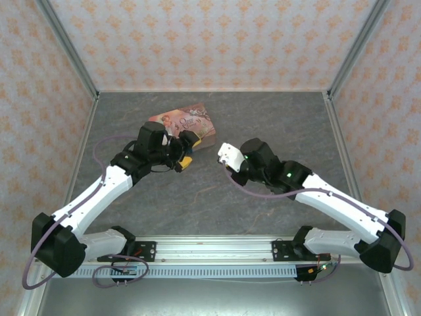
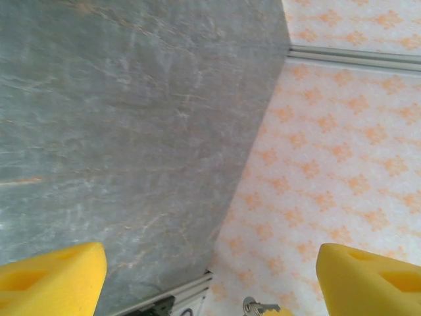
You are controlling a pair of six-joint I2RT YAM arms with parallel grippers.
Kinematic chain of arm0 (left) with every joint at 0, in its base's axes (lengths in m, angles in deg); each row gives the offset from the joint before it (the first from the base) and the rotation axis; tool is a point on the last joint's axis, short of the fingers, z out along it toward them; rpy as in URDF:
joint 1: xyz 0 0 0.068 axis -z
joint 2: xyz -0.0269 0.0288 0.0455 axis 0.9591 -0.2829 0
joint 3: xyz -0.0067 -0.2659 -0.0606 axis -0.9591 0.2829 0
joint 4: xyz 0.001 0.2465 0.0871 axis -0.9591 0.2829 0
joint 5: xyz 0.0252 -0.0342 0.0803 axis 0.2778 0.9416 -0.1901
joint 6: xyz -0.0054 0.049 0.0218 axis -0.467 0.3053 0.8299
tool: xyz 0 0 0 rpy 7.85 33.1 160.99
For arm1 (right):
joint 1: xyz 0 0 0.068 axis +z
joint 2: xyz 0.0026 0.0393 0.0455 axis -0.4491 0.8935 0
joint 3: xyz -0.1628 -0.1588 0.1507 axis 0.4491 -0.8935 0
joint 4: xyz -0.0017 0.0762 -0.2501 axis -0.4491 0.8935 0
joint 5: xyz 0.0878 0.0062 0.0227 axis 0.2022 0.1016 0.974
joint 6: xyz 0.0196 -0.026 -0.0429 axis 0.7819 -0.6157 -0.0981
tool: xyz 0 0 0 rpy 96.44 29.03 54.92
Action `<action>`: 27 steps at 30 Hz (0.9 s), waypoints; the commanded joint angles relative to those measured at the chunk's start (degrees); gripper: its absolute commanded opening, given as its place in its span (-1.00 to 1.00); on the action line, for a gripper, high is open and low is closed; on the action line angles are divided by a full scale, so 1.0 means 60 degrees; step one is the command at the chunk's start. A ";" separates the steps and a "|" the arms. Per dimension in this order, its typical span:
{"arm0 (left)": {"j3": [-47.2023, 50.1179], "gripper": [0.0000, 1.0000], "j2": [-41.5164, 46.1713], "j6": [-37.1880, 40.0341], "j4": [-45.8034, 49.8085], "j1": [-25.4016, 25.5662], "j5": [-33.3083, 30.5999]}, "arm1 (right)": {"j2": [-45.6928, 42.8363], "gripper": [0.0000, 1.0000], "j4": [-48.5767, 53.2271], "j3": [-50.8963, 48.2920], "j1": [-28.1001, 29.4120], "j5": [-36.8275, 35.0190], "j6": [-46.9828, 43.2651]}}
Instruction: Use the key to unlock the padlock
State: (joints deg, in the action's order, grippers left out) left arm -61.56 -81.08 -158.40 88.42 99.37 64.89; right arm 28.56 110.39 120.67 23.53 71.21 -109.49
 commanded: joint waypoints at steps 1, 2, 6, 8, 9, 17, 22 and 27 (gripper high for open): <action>-0.0179 0.57 -0.0035 -0.0643 -0.0660 0.0221 0.0296 | -0.0126 -1.00 -0.0849 -0.0078 0.0053 0.0041 -0.1831; -0.0159 0.54 -0.0036 -0.0721 -0.0757 0.0288 0.0284 | -0.0075 -1.00 -0.0831 -0.0027 0.0053 0.0034 -0.1974; -0.0239 0.45 -0.0080 -0.0768 -0.0958 0.0466 0.0194 | 0.0190 -1.00 -0.0599 0.0183 0.0046 0.0081 -0.2351; -0.0343 0.41 -0.0130 -0.0690 -0.0972 0.0545 0.0163 | 0.0342 -1.00 -0.0448 0.0300 0.0053 0.0135 -0.2439; -0.0390 0.39 -0.0166 -0.0631 -0.0970 0.0588 0.0162 | 0.0441 -1.00 -0.0369 0.0373 0.0053 0.0156 -0.2443; -0.0880 0.15 -0.0646 -0.0165 -0.0786 0.1071 0.0163 | 0.0925 -1.00 -0.0271 0.0668 0.0068 0.0126 -0.2441; -0.0973 -0.07 -0.0846 -0.0113 -0.0793 0.1292 0.0089 | 0.1068 -1.00 -0.0221 0.0745 0.0097 0.0039 -0.2482; -0.1030 -0.20 -0.0971 -0.0059 -0.0746 0.1449 0.0075 | 0.1135 -1.00 -0.0143 0.0775 0.0112 -0.0107 -0.2561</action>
State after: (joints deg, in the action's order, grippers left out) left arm -65.93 -86.53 -159.84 84.55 107.34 65.07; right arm 35.22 108.16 123.47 23.82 71.61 -123.93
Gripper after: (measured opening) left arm 0.407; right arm 0.056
